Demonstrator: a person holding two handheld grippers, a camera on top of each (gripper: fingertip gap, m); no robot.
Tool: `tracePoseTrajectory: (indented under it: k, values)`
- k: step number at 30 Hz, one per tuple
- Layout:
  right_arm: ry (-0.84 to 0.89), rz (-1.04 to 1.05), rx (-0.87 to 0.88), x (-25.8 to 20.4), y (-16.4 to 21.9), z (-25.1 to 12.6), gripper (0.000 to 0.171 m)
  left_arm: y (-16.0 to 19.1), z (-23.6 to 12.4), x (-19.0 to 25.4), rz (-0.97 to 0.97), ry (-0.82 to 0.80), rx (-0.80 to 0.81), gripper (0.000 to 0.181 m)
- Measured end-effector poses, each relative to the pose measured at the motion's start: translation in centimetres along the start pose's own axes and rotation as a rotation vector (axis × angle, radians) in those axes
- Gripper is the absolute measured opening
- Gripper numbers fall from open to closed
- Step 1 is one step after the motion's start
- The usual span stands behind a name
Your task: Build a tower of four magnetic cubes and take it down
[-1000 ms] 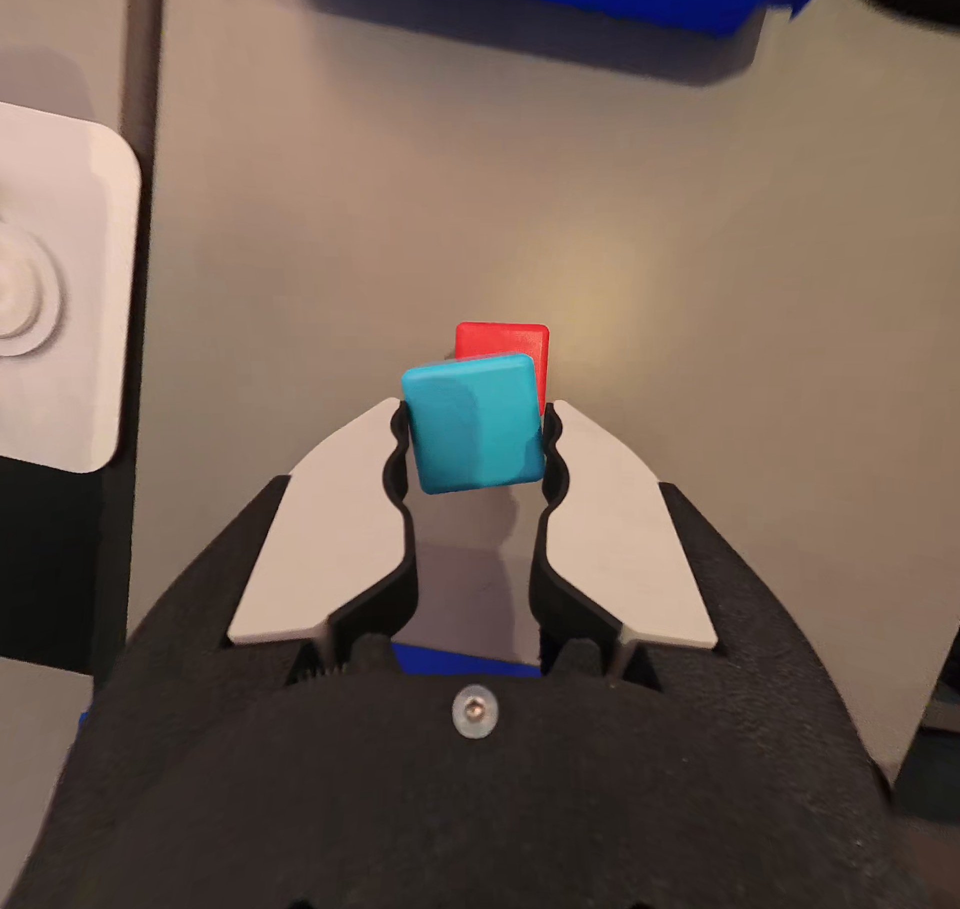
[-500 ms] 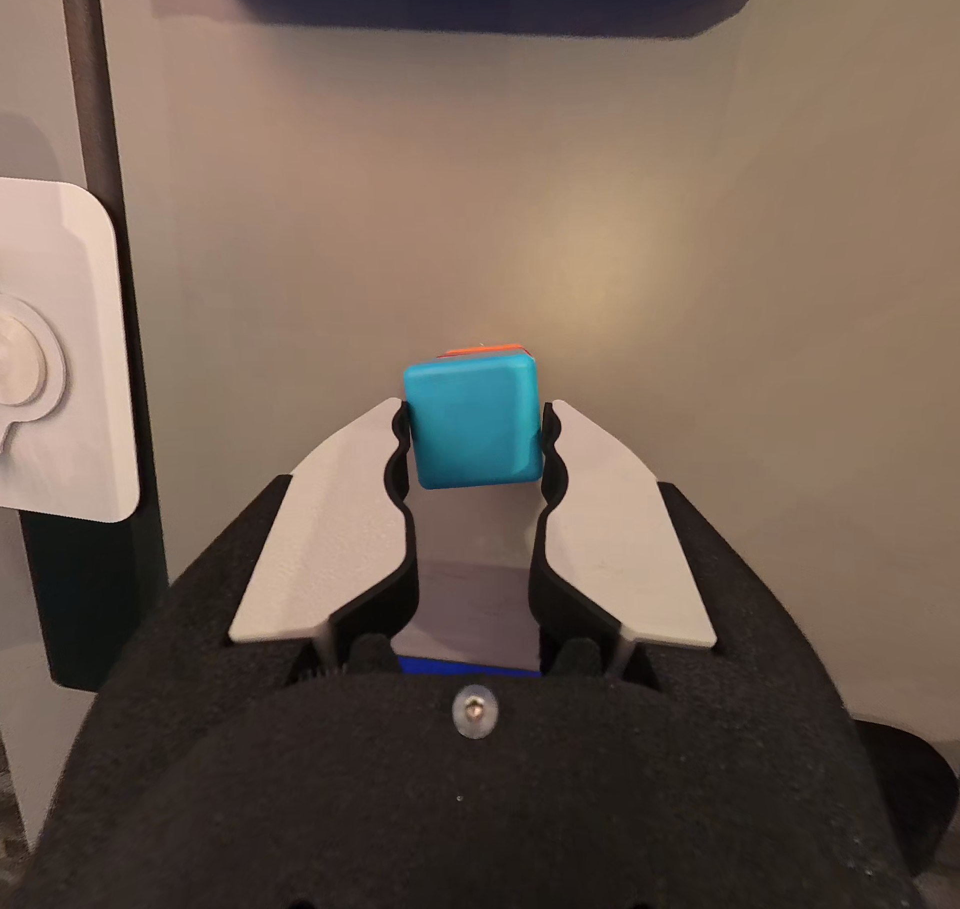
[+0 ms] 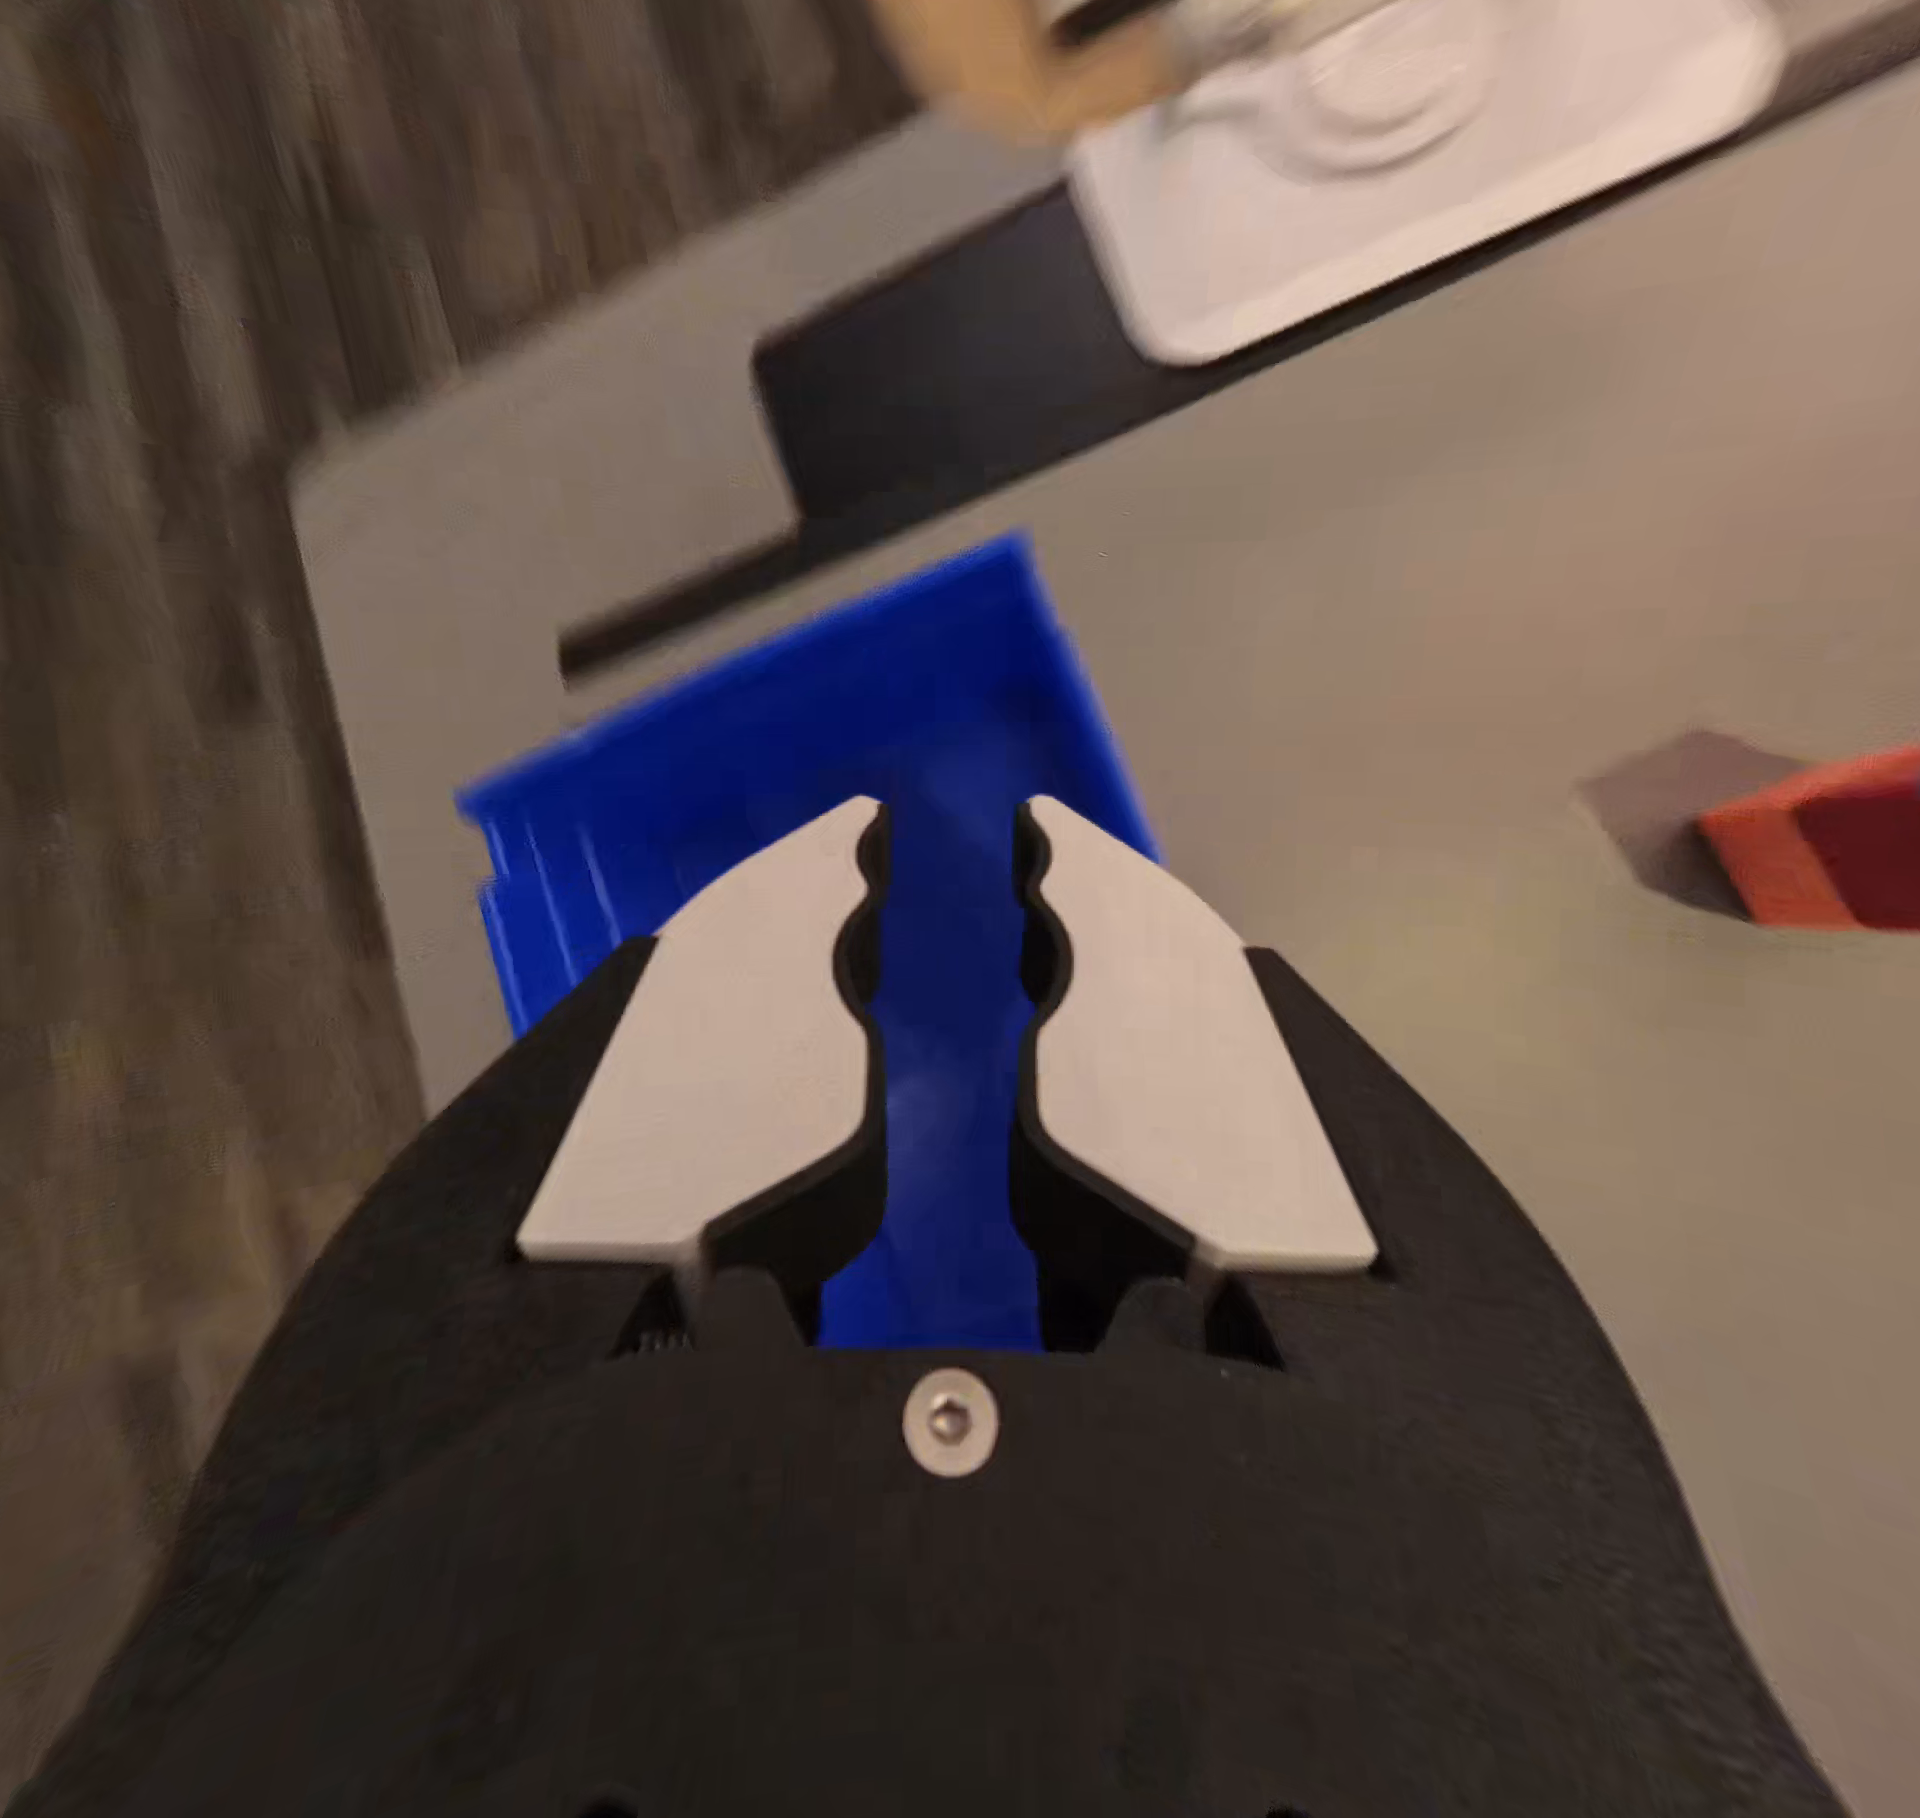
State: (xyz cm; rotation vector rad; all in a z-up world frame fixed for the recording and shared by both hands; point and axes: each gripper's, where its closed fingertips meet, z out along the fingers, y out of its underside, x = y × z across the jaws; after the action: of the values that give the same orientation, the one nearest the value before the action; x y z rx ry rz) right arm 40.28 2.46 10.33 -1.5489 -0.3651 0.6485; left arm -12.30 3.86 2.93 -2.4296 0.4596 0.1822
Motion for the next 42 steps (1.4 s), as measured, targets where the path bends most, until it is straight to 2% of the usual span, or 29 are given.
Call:
tracePoseTrajectory:
  k: [2, 3, 6, 8, 10, 12, 17, 21, 25, 37, 42]
  values:
    - [-0.013, 0.001, -0.001, -0.4, 0.0, 0.2, 0.064, 2.4, 2.2, -1.7, -0.132, 0.057, -0.065, 0.023]
    - [-0.016, -0.004, -0.01, -0.5, 0.1, 0.3, 0.064, 4.0, 3.4, -3.0, -0.167, 0.028, -0.119, 0.025]
    - [-0.015, -0.028, -0.04, -0.8, 0.6, 0.7, 0.064, 7.8, 6.7, -5.3, -0.239, -0.049, -0.247, 0.056]
    - [-0.018, -0.032, -0.054, -1.0, 0.9, 0.9, 0.064, 9.5, 8.6, -5.9, -0.316, -0.06, -0.295, 0.069]
    - [-0.02, -0.03, -0.057, -1.0, 1.0, 1.0, 0.065, 10.9, 10.1, -6.3, -0.422, -0.065, -0.339, 0.092]
    - [-0.022, -0.03, -0.062, -1.1, 1.1, 1.1, 0.065, 12.2, 11.4, -6.4, -0.49, -0.071, -0.381, 0.099]
    - [-0.022, -0.039, -0.078, -1.1, 1.4, 1.2, 0.065, 13.9, 13.0, -6.9, -0.57, -0.1, -0.461, 0.095]
    - [-0.024, -0.041, -0.088, -1.1, 1.6, 1.4, 0.065, 14.4, 13.5, -6.8, -0.589, -0.085, -0.495, 0.075]
    - [-0.026, -0.048, -0.099, -1.2, 1.8, 1.6, 0.065, 15.0, 14.0, -6.9, -0.597, -0.087, -0.524, 0.062]
    - [-0.04, -0.075, -0.151, -1.9, 2.8, 2.4, 0.065, 14.8, 14.0, -6.9, -0.436, -0.053, -0.54, 0.056]
    - [-0.042, -0.075, -0.149, -2.0, 2.7, 2.5, 0.065, 16.0, 13.0, -6.3, -0.298, -0.004, -0.628, 0.056]
